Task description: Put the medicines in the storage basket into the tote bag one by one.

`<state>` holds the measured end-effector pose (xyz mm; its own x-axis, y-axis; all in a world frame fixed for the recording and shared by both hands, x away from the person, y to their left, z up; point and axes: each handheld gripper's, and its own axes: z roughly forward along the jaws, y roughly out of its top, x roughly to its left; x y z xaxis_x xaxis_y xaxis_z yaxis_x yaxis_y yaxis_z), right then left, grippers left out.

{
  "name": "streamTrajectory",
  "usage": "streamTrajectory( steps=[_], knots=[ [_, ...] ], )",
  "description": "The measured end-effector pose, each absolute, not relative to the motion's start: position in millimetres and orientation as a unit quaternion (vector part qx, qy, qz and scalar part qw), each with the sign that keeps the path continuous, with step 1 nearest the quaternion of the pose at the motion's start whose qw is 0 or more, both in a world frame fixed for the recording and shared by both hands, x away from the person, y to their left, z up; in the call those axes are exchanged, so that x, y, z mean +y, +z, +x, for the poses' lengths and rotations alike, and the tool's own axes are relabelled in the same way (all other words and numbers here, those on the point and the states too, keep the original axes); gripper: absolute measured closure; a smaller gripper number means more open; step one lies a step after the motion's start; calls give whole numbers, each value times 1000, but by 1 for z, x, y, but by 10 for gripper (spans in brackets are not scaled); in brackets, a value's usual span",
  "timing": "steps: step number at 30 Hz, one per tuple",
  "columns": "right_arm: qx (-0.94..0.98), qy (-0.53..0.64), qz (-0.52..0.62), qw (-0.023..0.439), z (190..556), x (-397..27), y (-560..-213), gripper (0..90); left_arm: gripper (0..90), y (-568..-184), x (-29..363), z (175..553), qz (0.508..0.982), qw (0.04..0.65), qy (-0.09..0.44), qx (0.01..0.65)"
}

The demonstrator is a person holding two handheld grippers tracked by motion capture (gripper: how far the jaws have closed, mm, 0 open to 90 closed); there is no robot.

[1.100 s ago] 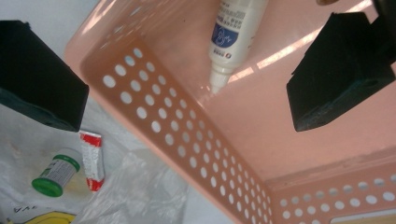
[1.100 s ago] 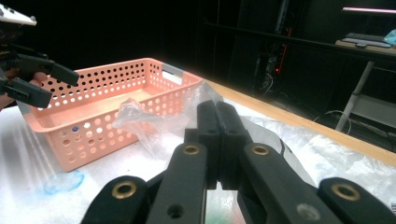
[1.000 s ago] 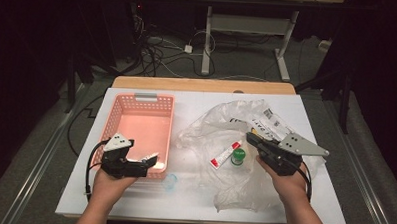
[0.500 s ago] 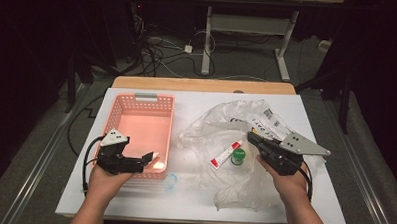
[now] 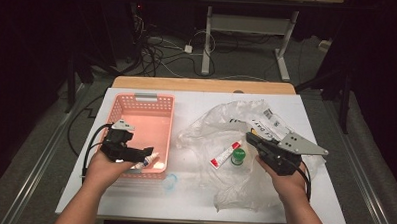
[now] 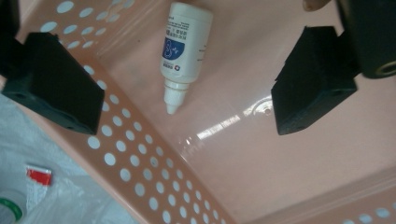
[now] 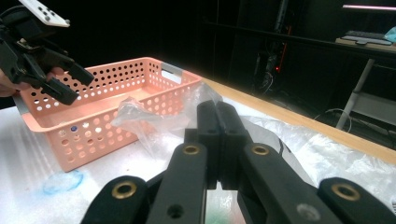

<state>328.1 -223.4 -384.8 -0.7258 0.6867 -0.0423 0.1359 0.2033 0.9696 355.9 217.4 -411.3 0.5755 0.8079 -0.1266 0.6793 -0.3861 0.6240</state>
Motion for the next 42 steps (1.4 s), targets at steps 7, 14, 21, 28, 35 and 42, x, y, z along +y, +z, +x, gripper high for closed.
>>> streamTrajectory(
  steps=[7, 14, 21, 28, 35, 42],
  knots=[
    [736, 566, 278, 245, 328, -223, -384, 900, 203, -417, 207, 376, 860, 256, 55, 438],
    [734, 568, 280, 244, 328, -225, -384, 900, 301, -425, 198, 388, 881, 191, 15, 433],
    [734, 569, 279, 245, 327, -224, -384, 900, 368, -433, 190, 396, 894, 132, -16, 427],
    [734, 569, 277, 246, 327, -224, -384, 900, 451, -440, 184, 402, 902, 89, -36, 420],
    [733, 570, 279, 245, 327, -225, -383, 900, 569, -445, 180, 406, 910, 72, -36, 406],
    [735, 568, 278, 246, 328, -225, -384, 900, 580, -445, 180, 408, 912, 78, -21, 402]
  ],
)
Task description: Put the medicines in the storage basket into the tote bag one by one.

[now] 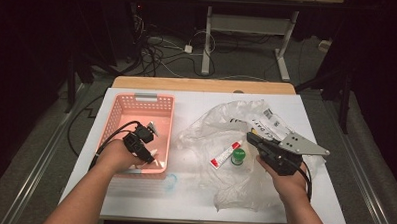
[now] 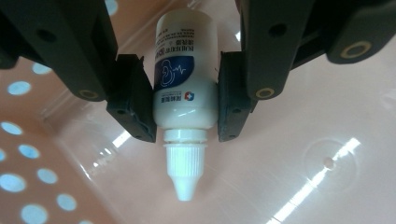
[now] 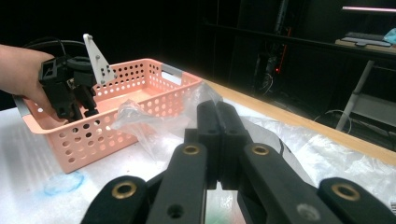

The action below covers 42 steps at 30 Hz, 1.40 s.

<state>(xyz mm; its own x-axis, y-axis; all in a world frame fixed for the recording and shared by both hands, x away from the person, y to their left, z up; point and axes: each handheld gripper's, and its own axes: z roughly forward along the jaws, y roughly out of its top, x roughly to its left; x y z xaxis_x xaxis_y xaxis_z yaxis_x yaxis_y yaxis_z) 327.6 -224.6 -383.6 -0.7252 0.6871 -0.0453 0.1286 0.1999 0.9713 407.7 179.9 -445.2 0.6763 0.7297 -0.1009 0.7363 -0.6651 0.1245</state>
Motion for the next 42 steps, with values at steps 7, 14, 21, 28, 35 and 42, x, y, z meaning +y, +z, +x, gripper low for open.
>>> streamTrajectory(
  steps=[7, 14, 21, 28, 35, 42],
  knots=[
    [734, 568, 278, 247, 328, -224, -383, 900, 582, -438, 183, 406, 909, 97, -5, 406],
    [736, 567, 276, 245, 327, -222, -384, 900, 582, -424, 186, 397, 902, 135, 17, 411],
    [737, 567, 273, 245, 326, -220, -384, 900, 582, -412, 188, 382, 891, 190, 39, 411],
    [741, 567, 270, 240, 326, -217, -385, 900, 582, -411, 196, 363, 872, 251, 59, 416],
    [740, 568, 270, 240, 325, -217, -385, 900, 582, -409, 199, 347, 861, 291, 80, 409],
    [740, 569, 268, 240, 324, -218, -385, 900, 582, -413, 200, 336, 848, 326, 96, 407]
  ],
)
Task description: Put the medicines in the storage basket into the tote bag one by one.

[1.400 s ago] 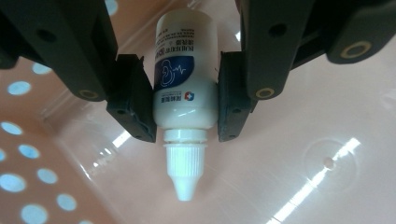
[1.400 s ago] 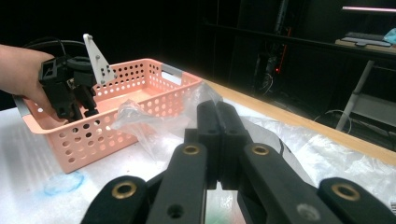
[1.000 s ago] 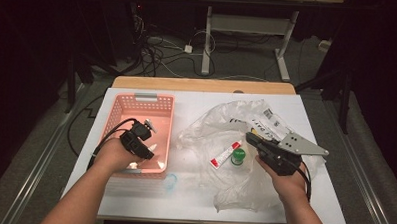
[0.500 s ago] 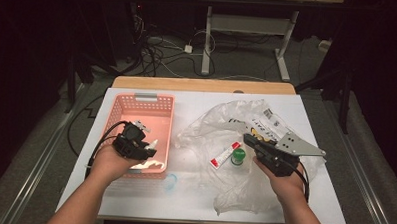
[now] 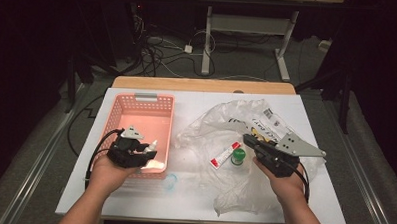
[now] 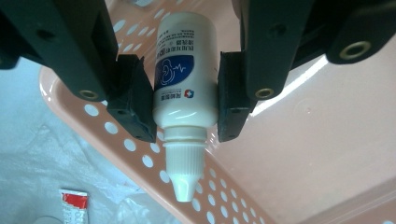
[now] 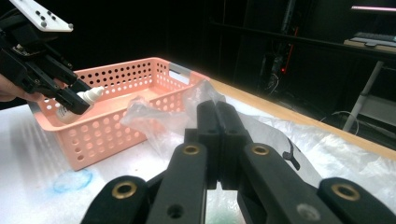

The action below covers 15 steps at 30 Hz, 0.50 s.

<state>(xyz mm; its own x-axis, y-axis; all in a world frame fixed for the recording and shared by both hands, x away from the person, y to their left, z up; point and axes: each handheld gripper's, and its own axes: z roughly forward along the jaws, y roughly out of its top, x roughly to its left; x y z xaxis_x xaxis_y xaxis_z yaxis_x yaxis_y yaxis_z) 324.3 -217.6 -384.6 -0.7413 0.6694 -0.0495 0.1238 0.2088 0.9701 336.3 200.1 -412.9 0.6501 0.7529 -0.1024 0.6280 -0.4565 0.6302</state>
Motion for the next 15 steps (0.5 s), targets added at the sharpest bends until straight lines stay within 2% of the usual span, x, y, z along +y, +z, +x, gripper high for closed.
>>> streamTrajectory(
  steps=[15],
  knots=[
    [740, 569, 272, 234, 325, -217, -387, 900, 583, -402, 196, 322, 813, 408, 124, 397]
  ],
)
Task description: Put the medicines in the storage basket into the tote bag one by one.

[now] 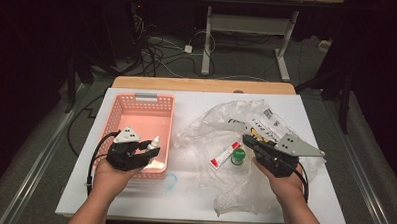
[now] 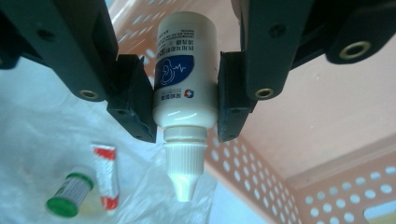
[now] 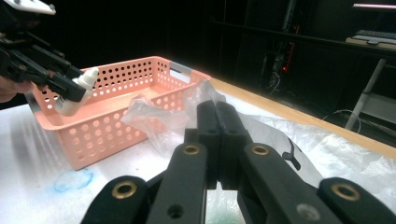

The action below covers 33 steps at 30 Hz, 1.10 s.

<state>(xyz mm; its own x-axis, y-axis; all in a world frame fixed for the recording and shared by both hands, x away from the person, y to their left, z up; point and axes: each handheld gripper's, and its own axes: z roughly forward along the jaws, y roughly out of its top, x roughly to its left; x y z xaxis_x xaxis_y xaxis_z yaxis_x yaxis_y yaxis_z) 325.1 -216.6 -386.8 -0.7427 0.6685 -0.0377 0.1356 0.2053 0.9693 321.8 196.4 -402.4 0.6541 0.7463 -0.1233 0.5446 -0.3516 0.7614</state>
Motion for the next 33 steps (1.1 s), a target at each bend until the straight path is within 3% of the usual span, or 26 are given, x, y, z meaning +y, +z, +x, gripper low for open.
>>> streamTrajectory(
  steps=[16, 33],
  knots=[
    [739, 572, 268, 234, 324, -216, -385, 900, 583, -386, 153, 308, 814, 455, 103, 347],
    [742, 571, 265, 231, 325, -215, -386, 900, 583, -403, 95, 310, 828, 460, 79, 312]
  ],
)
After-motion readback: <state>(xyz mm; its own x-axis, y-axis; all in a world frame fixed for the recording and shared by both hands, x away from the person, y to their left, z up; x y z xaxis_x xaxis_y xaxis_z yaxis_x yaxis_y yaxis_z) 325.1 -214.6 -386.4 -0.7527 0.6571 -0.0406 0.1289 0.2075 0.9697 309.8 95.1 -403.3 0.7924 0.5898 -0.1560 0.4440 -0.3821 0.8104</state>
